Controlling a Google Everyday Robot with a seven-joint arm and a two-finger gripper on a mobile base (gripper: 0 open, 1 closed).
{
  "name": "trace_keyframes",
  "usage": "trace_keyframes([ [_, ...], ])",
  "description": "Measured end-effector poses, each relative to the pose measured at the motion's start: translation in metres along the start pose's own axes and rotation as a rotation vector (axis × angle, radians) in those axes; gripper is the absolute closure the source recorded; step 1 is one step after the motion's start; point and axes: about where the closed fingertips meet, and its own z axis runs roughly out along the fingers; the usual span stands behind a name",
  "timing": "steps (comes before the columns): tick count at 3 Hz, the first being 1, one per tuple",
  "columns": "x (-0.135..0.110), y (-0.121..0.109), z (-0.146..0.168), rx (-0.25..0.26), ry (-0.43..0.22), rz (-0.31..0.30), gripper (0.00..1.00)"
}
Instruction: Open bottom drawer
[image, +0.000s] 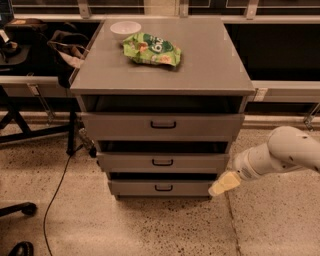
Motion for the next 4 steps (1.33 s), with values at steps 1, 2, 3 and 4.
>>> trace_keyframes([
  [1,0.02,0.002,0.033,-0.047,-0.009,-0.039,0.0],
  [2,0.034,0.001,0.06,-0.042,-0.044,-0.046,0.0],
  [3,0.041,-0.005,0.075,-0.001,-0.061,-0.012,0.0],
  [4,0.045,-0.006,0.096,0.029,-0.067,0.03,0.0],
])
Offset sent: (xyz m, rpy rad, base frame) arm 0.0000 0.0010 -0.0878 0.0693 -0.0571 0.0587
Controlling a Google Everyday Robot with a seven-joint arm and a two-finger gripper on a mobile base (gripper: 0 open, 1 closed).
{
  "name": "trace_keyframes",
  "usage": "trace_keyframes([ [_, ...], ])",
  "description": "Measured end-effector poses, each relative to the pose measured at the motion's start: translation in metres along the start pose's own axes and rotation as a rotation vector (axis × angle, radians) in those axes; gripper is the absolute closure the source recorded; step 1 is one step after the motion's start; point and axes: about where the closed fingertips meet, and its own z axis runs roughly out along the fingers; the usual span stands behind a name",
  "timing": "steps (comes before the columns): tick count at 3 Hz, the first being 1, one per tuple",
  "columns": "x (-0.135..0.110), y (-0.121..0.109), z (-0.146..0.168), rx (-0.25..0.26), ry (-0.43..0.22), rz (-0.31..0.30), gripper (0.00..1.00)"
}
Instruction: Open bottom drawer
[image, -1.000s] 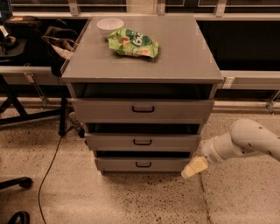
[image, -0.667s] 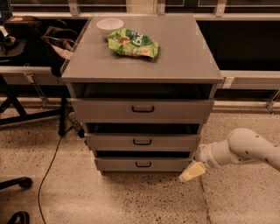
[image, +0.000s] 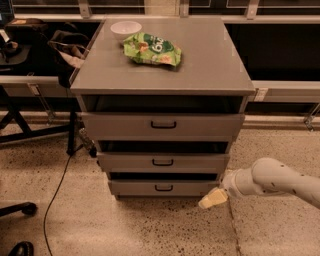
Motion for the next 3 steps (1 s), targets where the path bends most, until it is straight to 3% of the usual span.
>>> trace_keyframes([
  [2,-0.002,0.002,-0.001,0.007,-0.015,-0.014,0.0],
  [3,0.018,0.004,0.02,0.022,-0.011,0.035,0.0],
])
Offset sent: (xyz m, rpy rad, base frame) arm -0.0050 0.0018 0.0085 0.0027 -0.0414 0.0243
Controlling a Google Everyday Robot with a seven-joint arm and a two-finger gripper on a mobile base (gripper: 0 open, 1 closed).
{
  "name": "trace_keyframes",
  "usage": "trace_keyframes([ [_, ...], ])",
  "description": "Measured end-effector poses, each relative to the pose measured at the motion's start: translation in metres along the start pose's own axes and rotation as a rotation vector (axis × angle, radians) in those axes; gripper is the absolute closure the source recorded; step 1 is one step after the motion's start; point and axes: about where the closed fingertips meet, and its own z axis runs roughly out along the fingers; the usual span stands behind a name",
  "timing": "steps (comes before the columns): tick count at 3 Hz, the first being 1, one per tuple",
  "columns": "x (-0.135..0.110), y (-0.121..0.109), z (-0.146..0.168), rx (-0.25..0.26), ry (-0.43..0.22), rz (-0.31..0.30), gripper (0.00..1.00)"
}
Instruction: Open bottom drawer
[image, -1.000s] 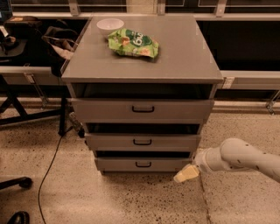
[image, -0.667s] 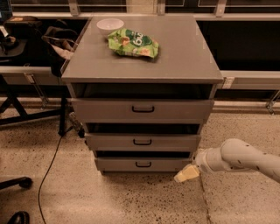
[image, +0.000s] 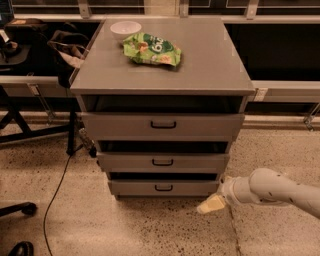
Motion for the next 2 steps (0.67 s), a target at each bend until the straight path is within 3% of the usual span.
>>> trace_keyframes([
  [1,0.016,-0.015,0.027,0.052,-0.055,0.08,0.0],
  [2,0.028,-0.026,0.052,0.068,-0.101,0.135,0.0],
])
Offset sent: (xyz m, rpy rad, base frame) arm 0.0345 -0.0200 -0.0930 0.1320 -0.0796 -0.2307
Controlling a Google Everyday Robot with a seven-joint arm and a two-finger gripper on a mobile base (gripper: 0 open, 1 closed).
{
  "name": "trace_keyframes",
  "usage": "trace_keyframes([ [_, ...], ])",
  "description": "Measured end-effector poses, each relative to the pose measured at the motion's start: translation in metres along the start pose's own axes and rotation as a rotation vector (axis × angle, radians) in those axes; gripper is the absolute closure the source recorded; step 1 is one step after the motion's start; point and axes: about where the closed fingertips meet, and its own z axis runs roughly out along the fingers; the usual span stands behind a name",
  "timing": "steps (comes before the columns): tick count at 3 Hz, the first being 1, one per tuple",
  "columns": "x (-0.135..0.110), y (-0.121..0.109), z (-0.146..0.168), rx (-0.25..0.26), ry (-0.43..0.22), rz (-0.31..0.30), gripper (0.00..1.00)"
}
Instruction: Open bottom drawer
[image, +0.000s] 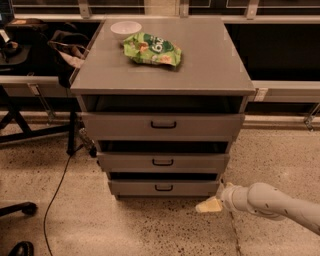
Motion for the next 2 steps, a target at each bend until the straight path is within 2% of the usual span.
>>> trace_keyframes([
  [1,0.006,-0.009,0.022,-0.009,-0.024,0.024,0.0],
  [2,0.006,-0.013,0.042,-0.044,-0.035,0.018,0.0],
])
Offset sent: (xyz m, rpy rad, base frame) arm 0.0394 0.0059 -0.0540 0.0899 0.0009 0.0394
